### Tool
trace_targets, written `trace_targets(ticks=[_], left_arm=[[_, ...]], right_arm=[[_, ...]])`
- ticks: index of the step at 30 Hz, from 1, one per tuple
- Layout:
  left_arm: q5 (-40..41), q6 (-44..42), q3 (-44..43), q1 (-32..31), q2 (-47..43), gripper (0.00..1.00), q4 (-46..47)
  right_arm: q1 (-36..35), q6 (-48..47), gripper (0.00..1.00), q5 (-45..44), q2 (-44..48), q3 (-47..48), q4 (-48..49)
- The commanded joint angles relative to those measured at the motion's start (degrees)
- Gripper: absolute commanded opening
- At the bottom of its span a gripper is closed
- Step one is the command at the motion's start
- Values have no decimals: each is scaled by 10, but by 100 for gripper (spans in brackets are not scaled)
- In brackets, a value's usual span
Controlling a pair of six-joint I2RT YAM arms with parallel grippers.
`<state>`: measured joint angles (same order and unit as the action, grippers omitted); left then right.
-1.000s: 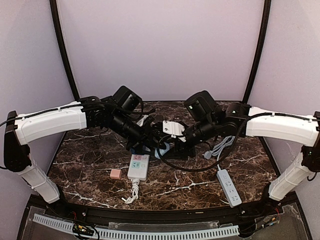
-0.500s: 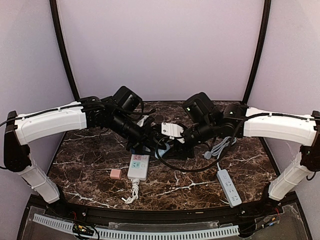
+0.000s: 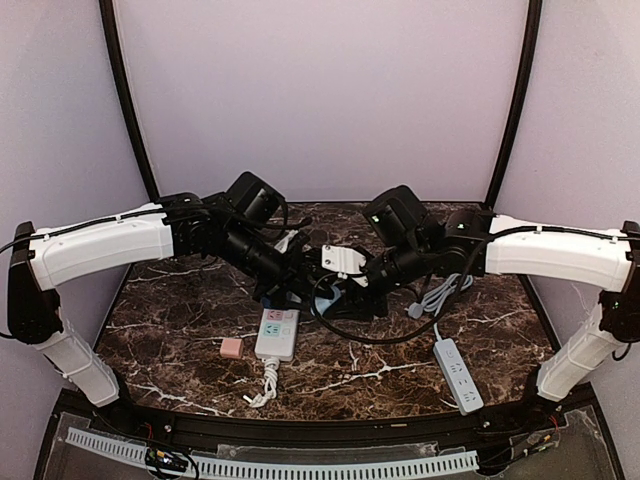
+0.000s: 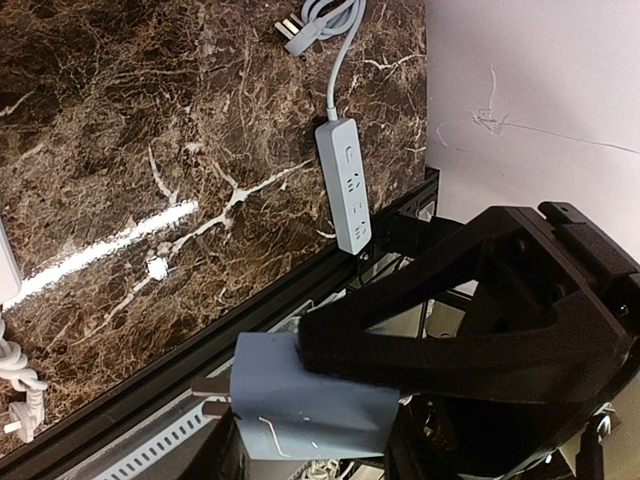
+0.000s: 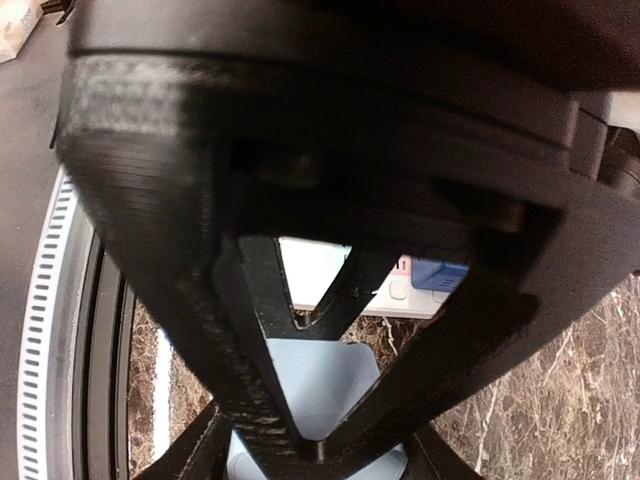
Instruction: Insert the plug
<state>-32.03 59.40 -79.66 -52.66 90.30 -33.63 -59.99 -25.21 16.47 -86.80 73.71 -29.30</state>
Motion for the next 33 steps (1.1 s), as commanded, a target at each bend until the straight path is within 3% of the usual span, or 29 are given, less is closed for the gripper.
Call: trace_targets(ticks=[1, 20, 29, 31, 33], left_arm=[[-1, 4, 3, -3, -11, 13, 15], [-1, 2, -2, -3, 0, 12, 13], [2, -5, -14, -3, 5, 13, 1], [3, -5, -15, -3, 4, 21, 3], [4, -5, -15, -3, 2, 41, 3]], right_arm=[[-5, 4, 53, 4, -8, 6, 14], [-5, 9, 45, 18, 1, -2, 23], [-5, 14, 3, 38, -3, -3, 11], [-5, 16, 0, 39, -4, -3, 8], [-5, 16, 0, 39, -4, -3, 6]])
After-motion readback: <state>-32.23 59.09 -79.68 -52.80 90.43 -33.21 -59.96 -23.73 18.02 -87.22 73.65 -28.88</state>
